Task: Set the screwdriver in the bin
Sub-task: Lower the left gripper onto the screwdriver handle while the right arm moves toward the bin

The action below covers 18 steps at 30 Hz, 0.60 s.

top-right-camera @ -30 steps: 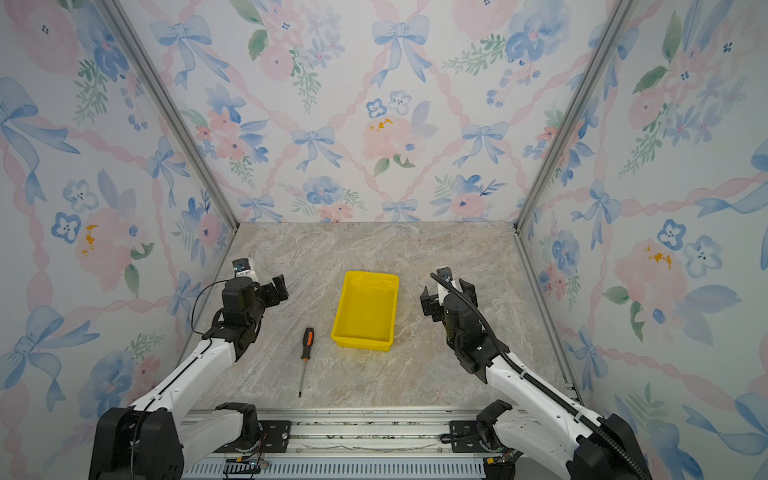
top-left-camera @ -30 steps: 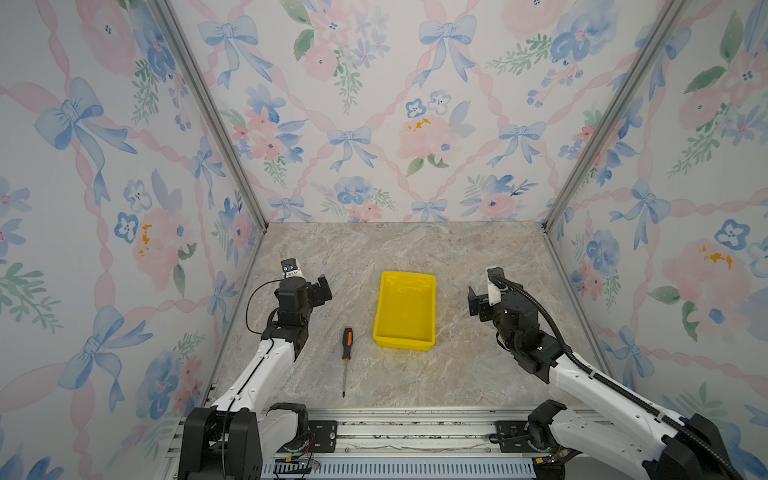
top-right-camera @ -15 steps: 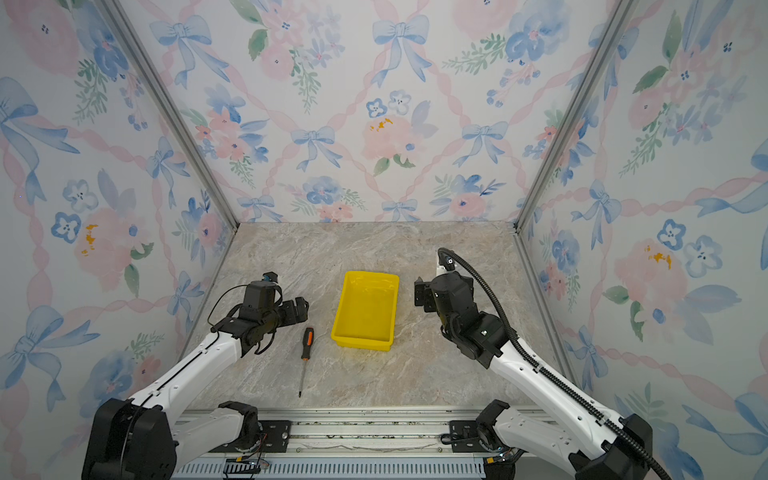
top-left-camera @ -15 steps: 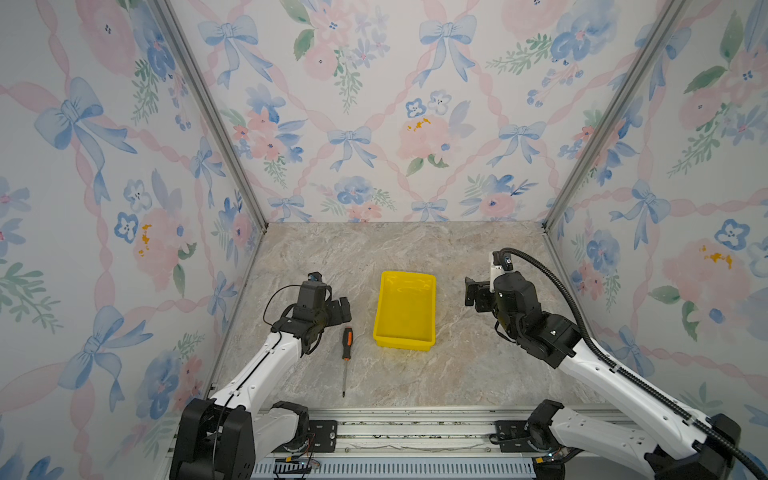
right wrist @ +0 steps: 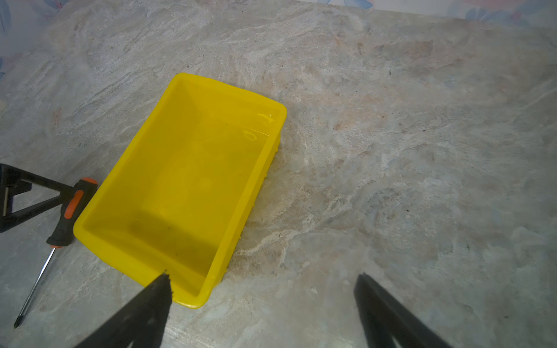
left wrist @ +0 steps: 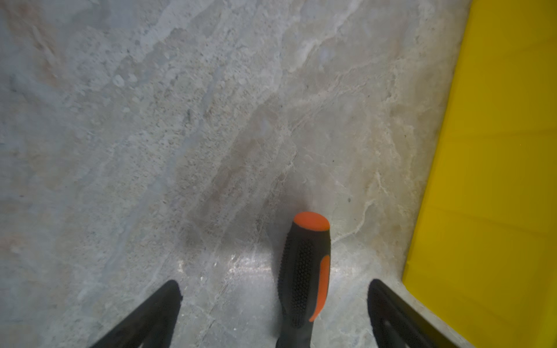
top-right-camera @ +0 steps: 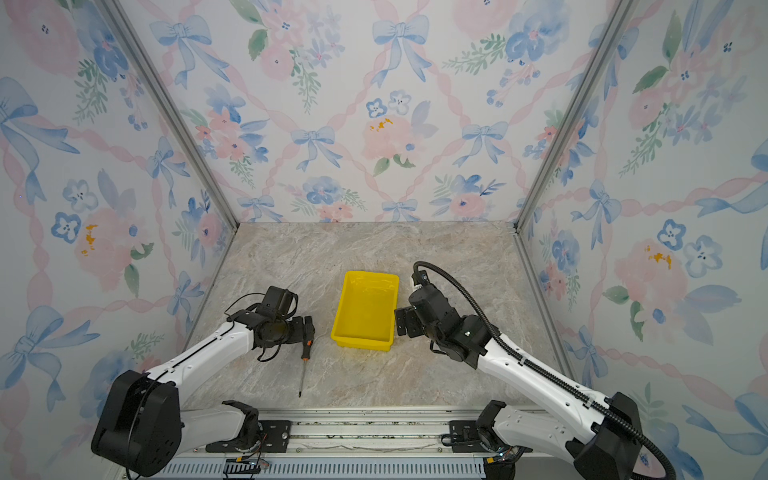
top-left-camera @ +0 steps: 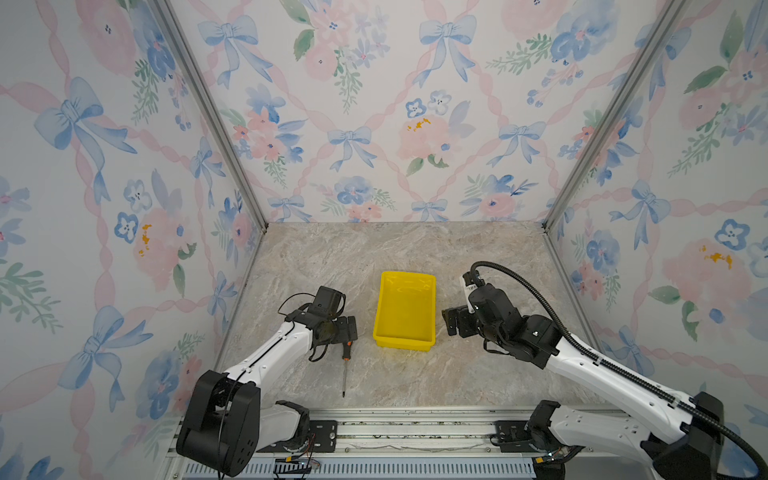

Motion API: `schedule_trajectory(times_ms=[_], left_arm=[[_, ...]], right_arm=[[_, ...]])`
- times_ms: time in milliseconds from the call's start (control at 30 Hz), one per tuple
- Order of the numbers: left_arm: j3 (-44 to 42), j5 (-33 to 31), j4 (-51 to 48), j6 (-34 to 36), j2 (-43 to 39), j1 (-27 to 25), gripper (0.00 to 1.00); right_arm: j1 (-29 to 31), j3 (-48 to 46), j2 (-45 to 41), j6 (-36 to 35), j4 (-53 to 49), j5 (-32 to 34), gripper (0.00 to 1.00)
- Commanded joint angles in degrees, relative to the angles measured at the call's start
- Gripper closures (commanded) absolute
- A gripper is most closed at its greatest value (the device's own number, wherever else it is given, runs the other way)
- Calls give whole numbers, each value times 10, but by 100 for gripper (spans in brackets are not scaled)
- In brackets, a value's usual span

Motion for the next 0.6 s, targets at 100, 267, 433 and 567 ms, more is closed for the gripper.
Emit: schedule_trajectory(times_ms=[100,267,433,567], left_arm=[[25,-4,-26,-15,49,-30,6],[26,-27,-26,-23,83,-43,12],[26,-51,-24,-42,97,-58,18],[47,-69,-24,-54,115,-70,27]], right_arm=[[13,-6,12,21,27,-30,3],[15,15,24,6,11,-28,3],[13,19,29,-12,14,-25,3],[13,24,33,-16,9,-27,3]])
